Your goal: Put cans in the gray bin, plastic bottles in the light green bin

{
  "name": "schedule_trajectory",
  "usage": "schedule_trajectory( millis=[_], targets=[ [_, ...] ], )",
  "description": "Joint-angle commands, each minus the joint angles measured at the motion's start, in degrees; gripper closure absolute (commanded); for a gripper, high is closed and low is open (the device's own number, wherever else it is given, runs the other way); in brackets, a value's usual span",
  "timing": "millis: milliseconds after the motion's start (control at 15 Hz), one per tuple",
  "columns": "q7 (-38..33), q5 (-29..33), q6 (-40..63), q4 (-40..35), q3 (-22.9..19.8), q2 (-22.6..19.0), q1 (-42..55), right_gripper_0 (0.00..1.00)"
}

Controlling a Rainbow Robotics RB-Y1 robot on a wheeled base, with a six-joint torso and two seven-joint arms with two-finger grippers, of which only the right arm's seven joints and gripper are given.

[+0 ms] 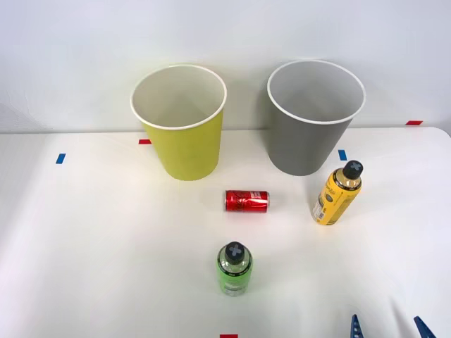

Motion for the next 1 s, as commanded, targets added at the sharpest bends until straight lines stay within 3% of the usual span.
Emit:
schedule_trajectory(
  millis=[67,1000],
  targets=[
    [0.0,0.0,0.0,0.0,0.0,0.0,0.0,0.0],
    [0.0,0.0,0.0,0.0,0.0,0.0,0.0,0.0]
  ],
)
